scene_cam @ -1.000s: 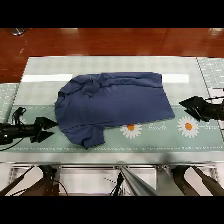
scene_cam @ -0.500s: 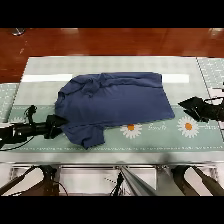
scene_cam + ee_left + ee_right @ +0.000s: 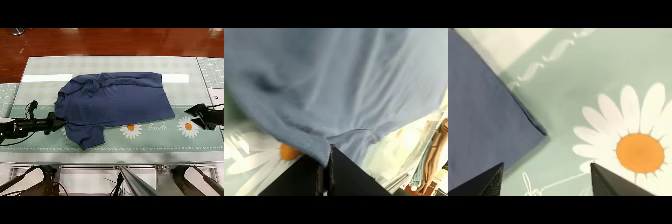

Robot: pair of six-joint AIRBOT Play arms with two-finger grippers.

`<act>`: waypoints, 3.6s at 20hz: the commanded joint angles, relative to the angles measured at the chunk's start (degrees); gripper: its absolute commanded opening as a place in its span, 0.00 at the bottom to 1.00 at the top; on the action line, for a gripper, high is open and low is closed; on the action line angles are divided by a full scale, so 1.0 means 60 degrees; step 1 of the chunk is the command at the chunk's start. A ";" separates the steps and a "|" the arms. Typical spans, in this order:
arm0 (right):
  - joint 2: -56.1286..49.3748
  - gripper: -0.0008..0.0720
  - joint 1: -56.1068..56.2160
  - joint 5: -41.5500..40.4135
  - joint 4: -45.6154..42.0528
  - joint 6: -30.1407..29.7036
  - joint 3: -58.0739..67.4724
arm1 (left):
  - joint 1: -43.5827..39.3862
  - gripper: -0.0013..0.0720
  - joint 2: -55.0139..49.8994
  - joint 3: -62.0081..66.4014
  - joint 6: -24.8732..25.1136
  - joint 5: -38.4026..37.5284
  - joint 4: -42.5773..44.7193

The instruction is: Fold the shirts.

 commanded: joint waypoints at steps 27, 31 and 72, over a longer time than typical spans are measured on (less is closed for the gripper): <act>-0.1749 0.04 0.3122 0.1231 0.0488 0.0350 0.9923 | 0.0018 0.05 0.2463 0.6466 -0.0270 0.0386 -0.3909; -0.0364 0.04 0.3115 0.1559 -0.1180 0.1311 1.3300 | 0.0084 0.04 0.3413 1.0790 -0.1894 0.1814 -0.1209; -0.6470 0.04 0.3840 -0.1836 0.3275 -0.0889 0.8612 | -0.3741 0.05 -0.3421 0.7919 -0.2871 0.6298 0.1807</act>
